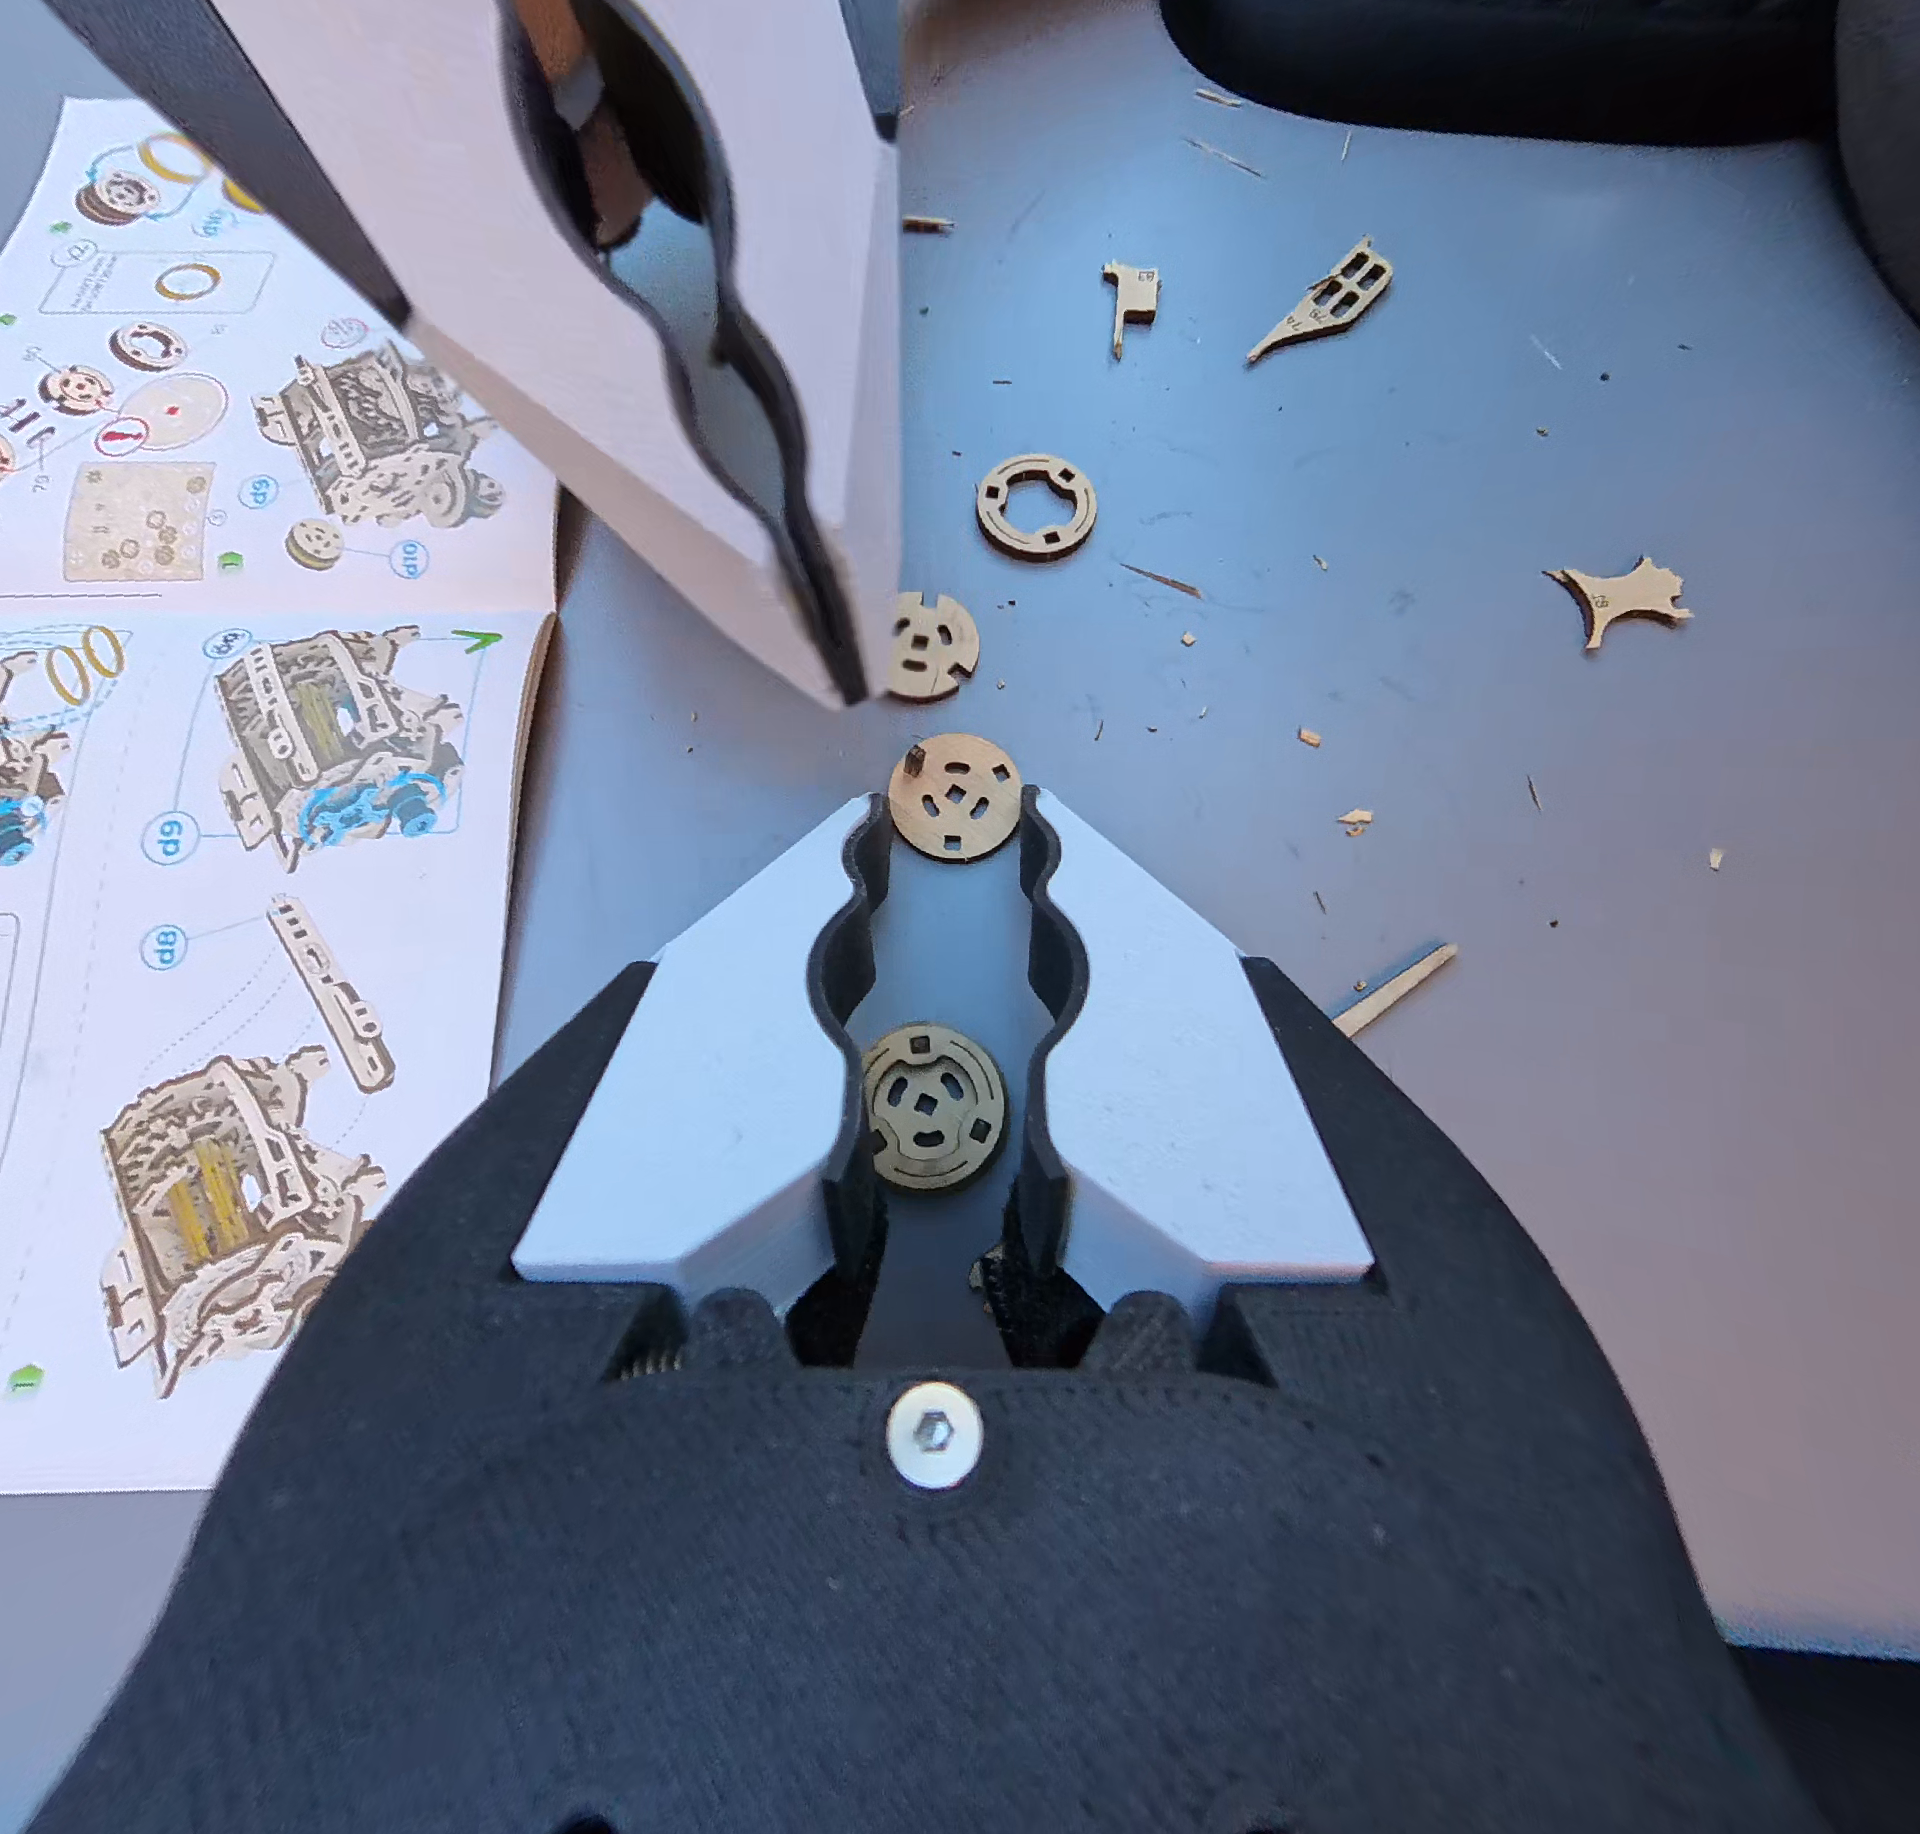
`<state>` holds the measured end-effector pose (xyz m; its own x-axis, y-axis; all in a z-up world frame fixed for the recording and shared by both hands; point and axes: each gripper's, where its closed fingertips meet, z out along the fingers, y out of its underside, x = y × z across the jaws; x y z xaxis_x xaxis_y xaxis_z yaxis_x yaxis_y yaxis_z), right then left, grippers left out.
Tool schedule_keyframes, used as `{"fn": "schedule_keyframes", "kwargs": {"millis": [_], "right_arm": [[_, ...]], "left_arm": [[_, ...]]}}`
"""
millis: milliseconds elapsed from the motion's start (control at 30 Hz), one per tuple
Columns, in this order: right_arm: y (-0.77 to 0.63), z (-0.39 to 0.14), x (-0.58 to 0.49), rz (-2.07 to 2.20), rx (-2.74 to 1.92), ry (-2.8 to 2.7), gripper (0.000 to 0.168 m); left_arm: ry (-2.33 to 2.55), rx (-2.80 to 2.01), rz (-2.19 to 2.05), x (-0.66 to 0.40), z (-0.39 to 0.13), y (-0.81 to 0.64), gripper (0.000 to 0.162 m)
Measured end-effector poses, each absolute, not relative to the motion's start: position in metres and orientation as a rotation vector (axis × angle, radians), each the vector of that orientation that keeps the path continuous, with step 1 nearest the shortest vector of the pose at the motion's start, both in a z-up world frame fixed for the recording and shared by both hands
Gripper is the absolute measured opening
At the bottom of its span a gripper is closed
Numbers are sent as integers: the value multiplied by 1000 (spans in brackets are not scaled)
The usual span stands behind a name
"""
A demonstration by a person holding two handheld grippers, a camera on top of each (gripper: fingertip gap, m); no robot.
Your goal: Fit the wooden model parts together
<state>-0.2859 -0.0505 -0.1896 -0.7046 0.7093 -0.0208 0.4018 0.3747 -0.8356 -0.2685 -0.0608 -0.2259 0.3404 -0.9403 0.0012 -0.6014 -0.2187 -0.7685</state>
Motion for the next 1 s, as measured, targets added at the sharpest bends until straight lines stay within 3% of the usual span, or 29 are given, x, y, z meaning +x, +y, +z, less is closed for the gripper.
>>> {"fn": "schedule_keyframes", "kwargs": {"millis": [300, 433, 1000], "right_arm": [[-52, -199, -282, 829, -1208, -1992, 0], [-47, -194, -280, 464, -1003, -1908, 0], [-53, -210, -281, 5, -510, -1958, 0]], "left_arm": [[1337, -1933, -643, -269, -226, -60, 23], [1335, -1936, -650, -269, -226, -61, 23], [1336, -1934, -644, -268, -226, -61, 23]]}}
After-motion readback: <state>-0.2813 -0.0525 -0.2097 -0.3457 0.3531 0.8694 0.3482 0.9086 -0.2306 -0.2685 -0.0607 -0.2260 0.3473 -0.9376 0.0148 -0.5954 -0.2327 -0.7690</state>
